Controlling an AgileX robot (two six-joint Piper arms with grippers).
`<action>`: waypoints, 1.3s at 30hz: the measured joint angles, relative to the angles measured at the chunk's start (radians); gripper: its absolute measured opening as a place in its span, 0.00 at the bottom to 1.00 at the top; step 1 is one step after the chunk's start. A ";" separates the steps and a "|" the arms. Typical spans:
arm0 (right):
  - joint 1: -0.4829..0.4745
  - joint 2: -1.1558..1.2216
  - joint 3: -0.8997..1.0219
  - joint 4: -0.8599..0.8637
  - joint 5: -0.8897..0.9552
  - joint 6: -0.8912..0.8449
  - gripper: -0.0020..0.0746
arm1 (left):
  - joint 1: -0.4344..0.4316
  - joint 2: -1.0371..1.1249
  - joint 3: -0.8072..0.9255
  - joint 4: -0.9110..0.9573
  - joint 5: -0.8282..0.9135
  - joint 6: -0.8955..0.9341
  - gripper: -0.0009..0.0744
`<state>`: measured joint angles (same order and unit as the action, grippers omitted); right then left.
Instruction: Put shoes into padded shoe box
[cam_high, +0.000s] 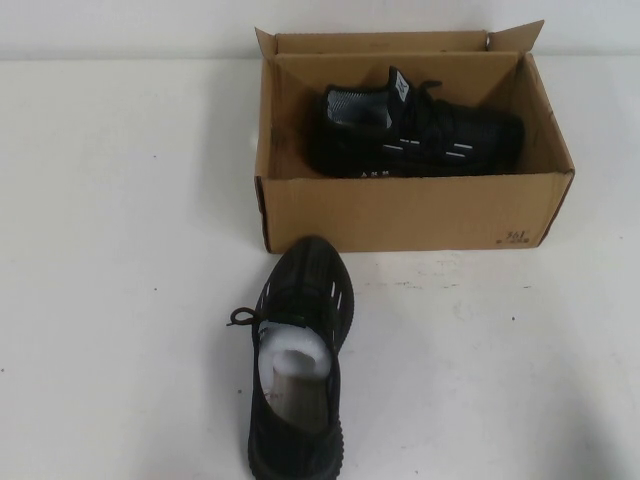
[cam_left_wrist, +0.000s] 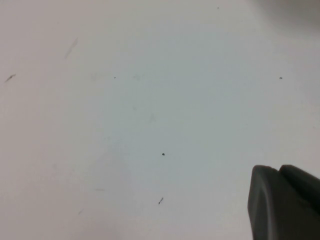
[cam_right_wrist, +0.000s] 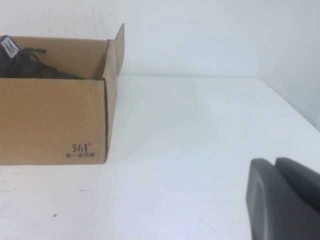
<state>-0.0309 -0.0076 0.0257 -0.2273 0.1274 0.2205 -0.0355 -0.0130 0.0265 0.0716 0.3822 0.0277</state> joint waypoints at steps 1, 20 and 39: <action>0.000 0.000 0.000 0.000 0.002 0.000 0.02 | 0.000 0.000 0.000 0.000 0.000 0.000 0.01; 0.009 0.000 0.000 0.227 0.267 -0.347 0.02 | 0.000 0.000 0.000 0.000 0.000 0.000 0.01; 0.009 0.000 0.000 0.227 0.271 -0.351 0.02 | 0.000 0.000 0.000 0.000 0.000 0.000 0.01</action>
<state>-0.0219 -0.0076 0.0257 0.0000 0.3985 -0.1300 -0.0355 -0.0130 0.0265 0.0716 0.3822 0.0277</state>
